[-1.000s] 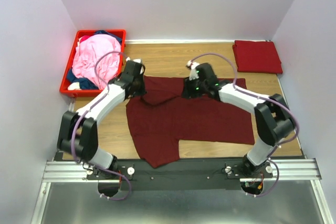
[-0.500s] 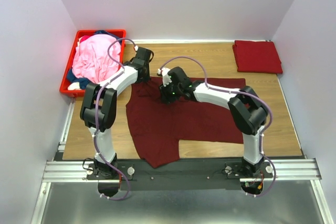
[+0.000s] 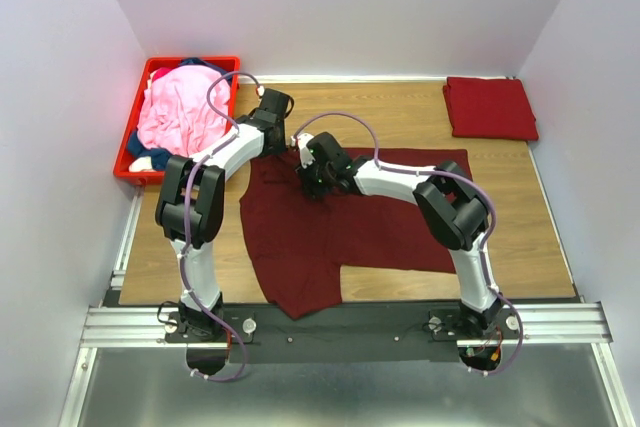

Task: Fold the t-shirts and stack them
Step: Fold the tshirt

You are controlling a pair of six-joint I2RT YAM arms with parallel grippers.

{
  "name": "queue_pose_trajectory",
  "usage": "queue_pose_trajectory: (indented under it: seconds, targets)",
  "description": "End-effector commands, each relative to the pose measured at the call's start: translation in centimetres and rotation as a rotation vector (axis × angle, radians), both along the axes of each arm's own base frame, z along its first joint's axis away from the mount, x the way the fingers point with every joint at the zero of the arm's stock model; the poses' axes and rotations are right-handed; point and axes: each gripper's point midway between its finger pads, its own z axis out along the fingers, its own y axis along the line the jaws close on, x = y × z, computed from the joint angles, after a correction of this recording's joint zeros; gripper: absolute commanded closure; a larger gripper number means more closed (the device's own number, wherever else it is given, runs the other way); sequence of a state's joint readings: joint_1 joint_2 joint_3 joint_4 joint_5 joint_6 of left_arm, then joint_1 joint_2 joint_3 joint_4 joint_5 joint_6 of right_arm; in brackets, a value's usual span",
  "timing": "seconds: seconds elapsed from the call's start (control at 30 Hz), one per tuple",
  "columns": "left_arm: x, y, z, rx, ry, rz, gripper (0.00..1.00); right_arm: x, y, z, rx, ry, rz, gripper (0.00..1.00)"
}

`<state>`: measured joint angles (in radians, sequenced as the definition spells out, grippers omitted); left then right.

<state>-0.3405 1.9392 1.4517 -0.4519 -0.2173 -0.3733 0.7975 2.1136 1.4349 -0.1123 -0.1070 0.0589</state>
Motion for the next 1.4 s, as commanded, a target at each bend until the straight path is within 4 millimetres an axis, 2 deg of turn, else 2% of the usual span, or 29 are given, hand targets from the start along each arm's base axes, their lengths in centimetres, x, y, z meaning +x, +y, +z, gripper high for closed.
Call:
queue_pose_trajectory:
  seconds: [0.0,0.03,0.1,0.13,0.2,0.37,0.5,0.53,0.6,0.7,0.8,0.83,0.87,1.0,1.03,1.1,1.23,1.37]
  targets:
    - [0.3,0.4,0.2,0.008,-0.007,0.005,1.0,0.7,-1.1,-2.2,-0.076,-0.014,-0.047,0.74]
    - [0.1,0.4,0.2,0.006,-0.004,0.003,1.0,0.7,-1.1,-2.1,-0.077,-0.018,-0.047,0.76]
    - [0.1,0.3,0.4,0.004,-0.007,0.001,1.0,0.7,-1.1,-1.8,-0.072,-0.021,-0.048,0.85]
    - [0.1,0.4,0.6,0.004,-0.012,0.002,1.0,0.8,-1.1,-1.6,-0.071,-0.027,-0.054,0.92]
    - [0.1,0.4,0.8,0.002,-0.014,0.003,1.0,0.9,-1.2,-1.6,-0.074,-0.03,-0.06,0.98]
    - [0.0,0.5,1.4,0.005,-0.02,0.005,1.0,0.8,-1.1,-0.6,-0.055,-0.034,-0.062,0.99]
    - [-0.3,0.6,2.6,0.0,-0.036,0.007,1.0,0.5,-1.0,2.0,-0.013,-0.055,-0.055,0.99]
    - [-0.5,0.5,3.3,-0.011,-0.045,-0.001,1.0,0.3,-1.0,3.3,0.009,-0.066,-0.05,0.99]
    - [-0.8,0.4,3.8,-0.026,-0.05,-0.001,1.0,-0.1,-1.1,4.0,0.021,-0.066,-0.042,0.99]
    - [-2.1,0.5,4.4,-0.043,-0.042,-0.006,1.0,-0.9,-1.5,5.1,0.041,-0.063,-0.027,0.99]
    - [-4.1,0.3,4.4,-0.078,-0.026,-0.021,1.0,-2.0,-2.3,5.0,0.029,-0.052,-0.005,0.99]
    - [-5.1,0.4,3.7,-0.082,-0.002,-0.027,1.0,-2.3,-2.5,5.0,0.028,-0.049,0.006,0.99]
    - [-5.7,0.5,4.3,-0.093,-0.012,-0.024,1.0,-2.9,-2.9,4.8,0.012,-0.049,0.022,0.99]
    - [-8.7,0.8,4.1,-0.122,0.01,-0.033,1.0,-3.7,-4.3,4.8,-0.039,-0.059,0.06,0.99]
    - [-10.0,0.7,3.1,-0.136,0.043,-0.033,1.0,-3.7,-4.6,4.8,-0.054,-0.068,0.069,0.99]
    - [-11.3,0.3,3.5,-0.16,0.036,-0.041,1.0,-4.1,-5.3,4.6,-0.078,-0.066,0.076,0.99]
    - [-14.3,0.3,1.5,-0.18,0.085,-0.041,1.0,-4.8,-6.0,4.1,-0.116,-0.051,0.108,0.99]
    - [-15.8,-0.2,0.0,-0.195,0.121,-0.041,1.0,-5.6,-6.9,3.1,-0.152,-0.024,0.117,0.99]
